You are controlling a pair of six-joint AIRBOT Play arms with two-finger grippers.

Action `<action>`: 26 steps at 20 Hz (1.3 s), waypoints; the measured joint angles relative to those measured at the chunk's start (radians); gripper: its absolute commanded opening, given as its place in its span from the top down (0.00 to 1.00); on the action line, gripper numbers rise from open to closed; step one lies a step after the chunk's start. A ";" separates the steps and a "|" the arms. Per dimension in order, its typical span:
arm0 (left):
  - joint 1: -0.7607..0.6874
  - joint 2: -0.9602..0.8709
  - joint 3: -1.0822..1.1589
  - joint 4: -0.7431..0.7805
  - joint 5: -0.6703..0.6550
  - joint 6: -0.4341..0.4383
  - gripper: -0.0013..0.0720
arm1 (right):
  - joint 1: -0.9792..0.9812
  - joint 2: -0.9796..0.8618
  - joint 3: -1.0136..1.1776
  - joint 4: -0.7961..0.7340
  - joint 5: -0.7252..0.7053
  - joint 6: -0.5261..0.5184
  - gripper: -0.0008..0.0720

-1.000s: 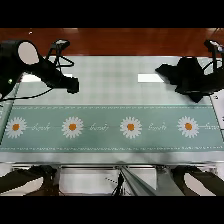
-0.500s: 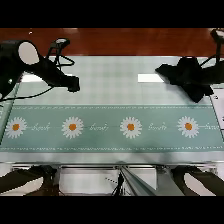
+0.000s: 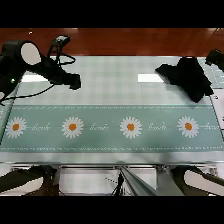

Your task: Fold the shirts.

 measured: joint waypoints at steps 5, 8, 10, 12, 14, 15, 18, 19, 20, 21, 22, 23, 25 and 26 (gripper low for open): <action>0.000 -0.002 0.000 0.000 0.001 0.004 0.02 | -0.069 -0.180 0.005 0.162 -0.050 0.042 0.18; 0.000 -0.002 0.000 0.000 0.002 0.006 0.02 | -0.077 -0.263 0.005 0.220 -0.074 0.049 0.18; 0.000 -0.002 0.000 0.000 0.002 0.006 0.02 | -0.076 -0.308 0.005 0.267 -0.111 0.052 0.18; 0.000 -0.002 0.000 0.000 0.002 0.006 0.02 | -0.063 -0.347 0.005 0.315 -0.159 0.053 0.20; 0.000 -0.002 0.000 0.000 0.003 0.006 0.02 | -0.035 -0.386 0.006 0.364 -0.205 0.053 0.72; 0.000 -0.002 0.000 0.000 0.003 0.005 0.02 | -0.019 -0.401 0.006 0.386 -0.223 0.053 0.96; 0.000 -0.002 0.004 -0.006 -0.004 0.005 0.02 | 0.030 -0.410 0.014 0.424 -0.241 0.047 0.97; 0.000 -0.001 0.011 -0.011 -0.019 0.005 0.02 | 0.044 -0.398 0.021 0.431 -0.238 0.029 0.97; 0.000 -0.001 0.023 -0.013 -0.035 0.005 0.02 | 0.061 -0.373 0.034 0.437 -0.239 -0.001 0.97; 0.000 0.000 0.039 -0.016 -0.058 0.005 0.02 | 0.075 -0.342 0.045 0.441 -0.236 -0.037 0.97; 0.000 0.000 0.063 -0.016 -0.086 0.005 0.02 | 0.091 -0.299 0.060 0.444 -0.223 -0.084 0.97; 0.000 0.000 0.088 -0.019 -0.109 0.005 0.02 | 0.108 -0.248 0.077 0.446 -0.212 -0.133 0.97; 0.000 0.003 0.158 -0.026 -0.158 0.005 0.02 | 0.145 -0.136 0.114 0.450 -0.175 -0.225 0.97; 0.000 0.006 0.203 -0.035 -0.181 0.005 0.02 | 0.165 -0.079 0.132 0.451 -0.156 -0.262 0.97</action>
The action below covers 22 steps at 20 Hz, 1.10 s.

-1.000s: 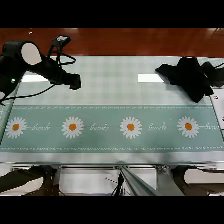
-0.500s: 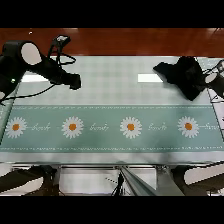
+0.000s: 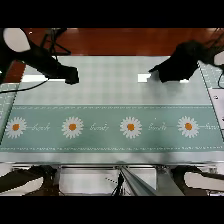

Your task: Fold the shirts.

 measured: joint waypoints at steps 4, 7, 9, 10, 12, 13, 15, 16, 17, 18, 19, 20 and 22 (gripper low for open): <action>0.000 0.034 0.197 -0.052 -0.064 0.000 0.02 | 0.092 0.246 0.051 0.005 0.058 -0.091 0.97; 0.000 0.089 0.334 -0.086 -0.093 0.000 0.02 | 0.166 0.415 0.068 0.035 0.120 -0.117 0.97; 0.000 0.138 0.386 -0.104 -0.103 0.000 0.02 | 0.214 0.506 0.072 0.065 0.191 -0.124 0.97; 0.000 0.166 0.403 -0.107 -0.111 0.000 0.02 | 0.240 0.540 0.074 0.078 0.234 -0.127 0.97; 0.000 0.217 0.423 -0.115 -0.126 0.000 0.02 | 0.304 0.586 0.074 0.095 0.355 -0.131 0.97; 0.000 0.236 0.427 -0.116 -0.129 0.000 0.02 | 0.338 0.593 0.069 0.096 0.419 -0.131 0.97; 0.000 0.261 0.425 -0.117 -0.145 0.000 0.02 | 0.415 0.587 0.045 0.093 0.524 -0.133 0.97; 0.000 0.267 0.415 -0.117 -0.153 0.000 0.02 | 0.454 0.575 0.026 0.078 0.557 -0.134 0.97; 0.000 0.271 0.397 -0.116 -0.154 0.000 0.02 | 0.496 0.555 0.000 0.051 0.586 -0.134 0.97; 0.000 0.275 0.373 -0.113 -0.159 0.000 0.02 | 0.536 0.529 -0.029 0.013 0.603 -0.133 0.97; 0.000 0.278 0.341 -0.108 -0.162 0.000 0.02 | 0.567 0.502 -0.058 -0.024 0.612 -0.130 0.97; 0.000 0.280 0.304 -0.105 -0.163 0.000 0.02 | 0.592 0.470 -0.088 -0.071 0.622 -0.125 0.97; 0.000 0.282 0.208 -0.098 -0.164 0.000 0.02 | 0.628 0.395 -0.153 -0.159 0.636 -0.115 0.97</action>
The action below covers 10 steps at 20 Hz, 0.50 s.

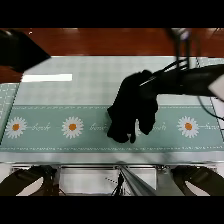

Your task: Fold the shirts.

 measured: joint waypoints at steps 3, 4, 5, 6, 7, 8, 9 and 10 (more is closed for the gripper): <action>0.000 0.002 -0.183 0.001 0.018 -0.013 0.02 | 0.023 -0.111 -0.070 -0.099 0.009 0.018 0.66; 0.000 0.002 -0.254 -0.006 0.044 -0.019 0.02 | 0.027 -0.145 -0.084 -0.113 0.012 0.019 0.45; 0.000 0.002 -0.322 -0.020 0.069 -0.023 0.02 | 0.030 -0.172 -0.092 -0.127 0.013 0.018 0.35; 0.000 0.002 -0.398 -0.045 0.107 -0.026 0.02 | 0.031 -0.192 -0.099 -0.151 0.016 0.016 0.31; 0.000 0.002 -0.467 -0.070 0.145 -0.029 0.02 | 0.032 -0.202 -0.101 -0.179 0.021 0.011 0.31; 0.000 0.002 -0.543 -0.098 0.184 -0.029 0.02 | 0.034 -0.204 -0.101 -0.221 0.034 0.006 0.31; 0.000 0.002 -0.610 -0.130 0.221 -0.027 0.02 | 0.034 -0.197 -0.100 -0.270 0.053 0.002 0.31; 0.000 0.002 -0.675 -0.161 0.252 -0.016 0.02 | 0.033 -0.181 -0.099 -0.337 0.076 -0.001 0.31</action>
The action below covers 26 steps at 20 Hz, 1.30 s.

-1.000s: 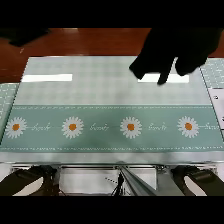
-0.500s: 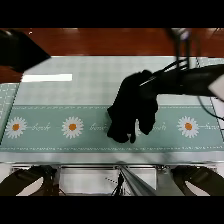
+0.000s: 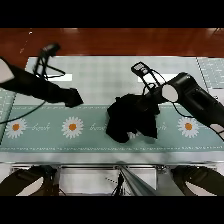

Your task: Fold the shirts.

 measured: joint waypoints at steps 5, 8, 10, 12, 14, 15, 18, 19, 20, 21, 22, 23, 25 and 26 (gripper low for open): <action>0.000 0.000 -0.313 -0.208 0.160 0.082 0.02 | -0.181 0.113 0.003 -0.161 0.071 0.005 0.31; -0.002 -0.019 -0.429 -0.338 0.264 0.139 0.02 | -0.410 0.145 0.000 -0.031 0.089 -0.024 0.32; -0.005 -0.055 -0.465 -0.411 0.305 0.189 0.02 | -0.560 0.154 -0.002 0.096 0.103 -0.067 0.32; -0.014 -0.110 -0.484 -0.497 0.337 0.255 0.02 | -0.683 0.159 -0.003 0.193 0.113 -0.094 0.32; -0.028 -0.177 -0.493 -0.574 0.358 0.312 0.02 | -0.771 0.163 -0.003 0.261 0.119 -0.111 0.32; -0.037 -0.214 -0.497 -0.609 0.366 0.333 0.02 | -0.806 0.163 -0.003 0.283 0.122 -0.115 0.32; -0.070 -0.314 -0.501 -0.707 0.383 0.392 0.11 | -0.864 0.164 -0.003 0.322 0.145 -0.125 0.32; -0.082 -0.342 -0.501 -0.739 0.383 0.415 0.12 | -0.874 0.164 -0.003 0.329 0.154 -0.127 0.32; -0.095 -0.367 -0.497 -0.784 0.382 0.439 0.12 | -0.882 0.164 -0.003 0.338 0.164 -0.129 0.32; -0.107 -0.387 -0.490 -0.816 0.380 0.455 0.12 | -0.887 0.164 -0.003 0.342 0.174 -0.131 0.32; -0.121 -0.405 -0.478 -0.842 0.382 0.470 0.20 | -0.891 0.164 -0.003 0.344 0.187 -0.131 0.32; -0.134 -0.422 -0.463 -0.858 0.393 0.479 0.30 | -0.894 0.164 -0.003 0.348 0.202 -0.134 0.32; -0.154 -0.448 -0.427 -0.890 0.399 0.482 0.31 | -0.897 0.164 -0.003 0.349 0.232 -0.136 0.32; -0.163 -0.462 -0.409 -0.898 0.400 0.477 0.34 | -0.898 0.164 -0.003 0.351 0.247 -0.138 0.32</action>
